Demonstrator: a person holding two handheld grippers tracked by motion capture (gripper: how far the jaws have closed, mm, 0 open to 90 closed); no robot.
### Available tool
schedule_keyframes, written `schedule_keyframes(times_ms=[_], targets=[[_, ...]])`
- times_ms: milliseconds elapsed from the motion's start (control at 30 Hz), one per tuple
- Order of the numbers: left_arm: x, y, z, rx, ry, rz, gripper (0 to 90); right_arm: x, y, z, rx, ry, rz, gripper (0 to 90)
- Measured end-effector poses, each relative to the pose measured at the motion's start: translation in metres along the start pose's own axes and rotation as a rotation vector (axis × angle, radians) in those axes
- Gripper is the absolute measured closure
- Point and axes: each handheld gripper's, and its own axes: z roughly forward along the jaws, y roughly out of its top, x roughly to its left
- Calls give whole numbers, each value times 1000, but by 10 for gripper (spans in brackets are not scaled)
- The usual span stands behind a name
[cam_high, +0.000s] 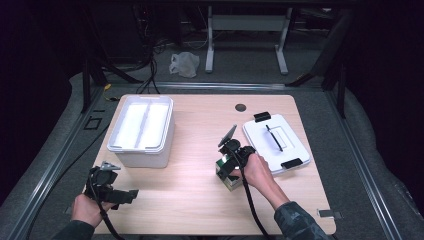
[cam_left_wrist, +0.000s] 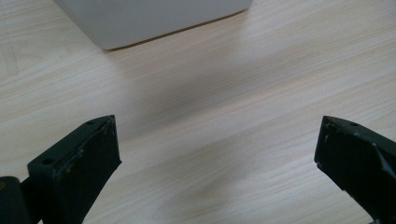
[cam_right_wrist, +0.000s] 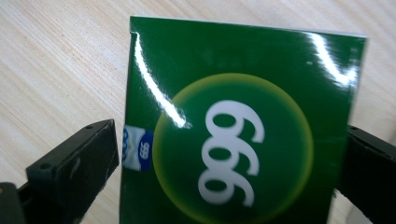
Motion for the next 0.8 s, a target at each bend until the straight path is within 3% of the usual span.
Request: schedule_keyframes(times_ms=[533, 800], targets=[[-1, 0, 0, 4, -4, 5, 0, 1, 4, 19, 42, -30, 12, 10], [0, 0, 0, 6, -5, 6, 0, 0, 3, 24, 53, -50, 20, 126]])
